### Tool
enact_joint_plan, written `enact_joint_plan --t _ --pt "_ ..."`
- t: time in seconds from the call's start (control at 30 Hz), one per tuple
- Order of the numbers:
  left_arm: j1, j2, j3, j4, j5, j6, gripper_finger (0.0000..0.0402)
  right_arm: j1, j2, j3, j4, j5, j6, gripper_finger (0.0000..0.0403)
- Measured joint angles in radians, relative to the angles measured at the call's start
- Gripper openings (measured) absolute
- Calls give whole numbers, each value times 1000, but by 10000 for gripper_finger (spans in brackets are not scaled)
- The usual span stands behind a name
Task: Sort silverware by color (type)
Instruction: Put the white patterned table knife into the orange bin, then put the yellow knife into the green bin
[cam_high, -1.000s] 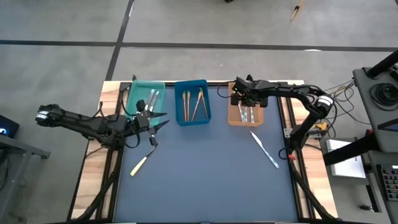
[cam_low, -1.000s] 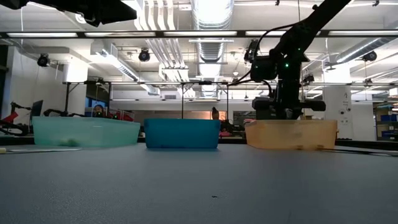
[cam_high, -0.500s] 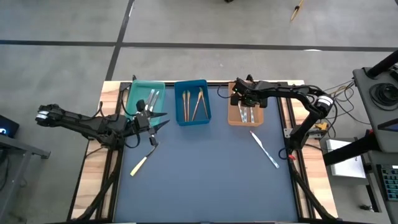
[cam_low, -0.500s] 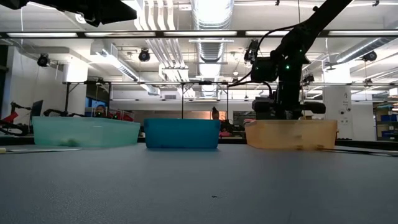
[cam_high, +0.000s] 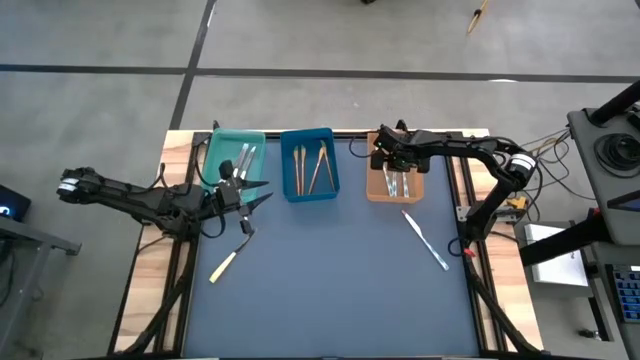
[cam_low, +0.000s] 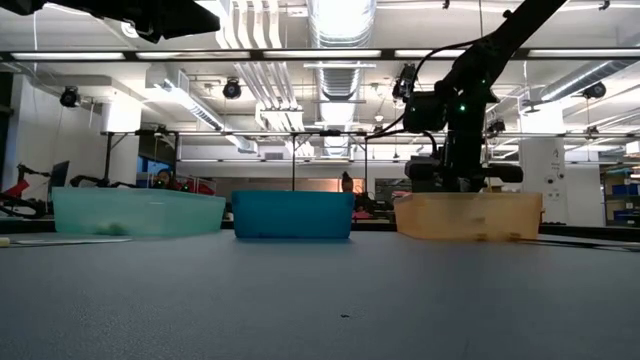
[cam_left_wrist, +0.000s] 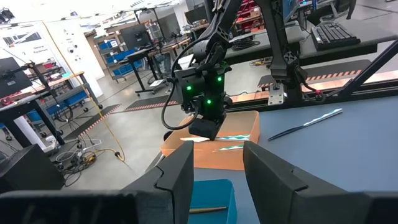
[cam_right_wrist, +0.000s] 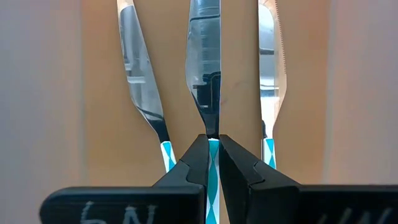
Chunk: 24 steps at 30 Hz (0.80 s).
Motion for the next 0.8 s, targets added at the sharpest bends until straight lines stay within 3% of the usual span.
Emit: enact_joint_plan --t 0.13,0.5,0.8 --pt "0 0 0 0 0 0 121 0 0 0 0 0 15 18" --pt "0 0 0 9 0 0 121 0 -1 0 1 0 10 85" --pt "0 0 4 32 1 -33 121 40 -53 53 3 5 -106 103"
